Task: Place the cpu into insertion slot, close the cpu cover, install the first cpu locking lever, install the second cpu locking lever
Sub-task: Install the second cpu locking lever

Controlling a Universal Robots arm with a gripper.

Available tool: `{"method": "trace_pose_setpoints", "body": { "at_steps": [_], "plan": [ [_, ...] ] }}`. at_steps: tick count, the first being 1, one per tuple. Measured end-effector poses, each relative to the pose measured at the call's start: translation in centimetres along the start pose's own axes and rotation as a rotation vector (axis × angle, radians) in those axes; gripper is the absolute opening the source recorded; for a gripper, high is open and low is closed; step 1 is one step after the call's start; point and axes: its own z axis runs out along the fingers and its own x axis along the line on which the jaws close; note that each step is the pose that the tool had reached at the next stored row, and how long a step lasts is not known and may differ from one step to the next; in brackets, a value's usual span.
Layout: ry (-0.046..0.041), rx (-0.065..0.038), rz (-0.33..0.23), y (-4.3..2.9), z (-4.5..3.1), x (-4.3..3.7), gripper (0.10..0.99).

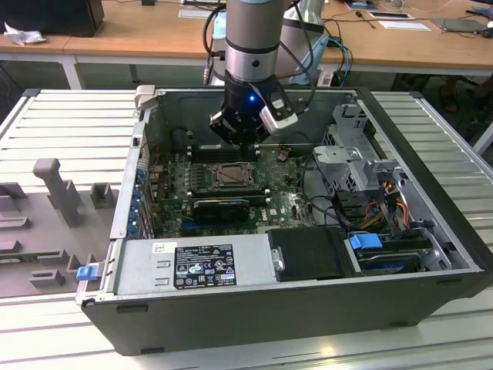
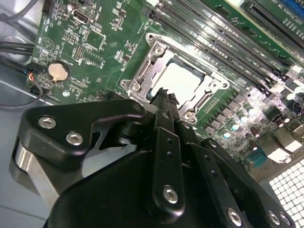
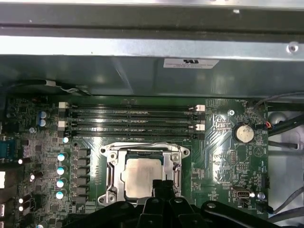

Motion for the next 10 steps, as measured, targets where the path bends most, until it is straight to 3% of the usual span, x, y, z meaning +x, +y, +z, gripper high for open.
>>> {"method": "trace_pose_setpoints", "body": {
  "at_steps": [10],
  "plan": [
    [0.0,0.0,0.0,-1.21,-0.06,0.02,0.106]
  ]
}}
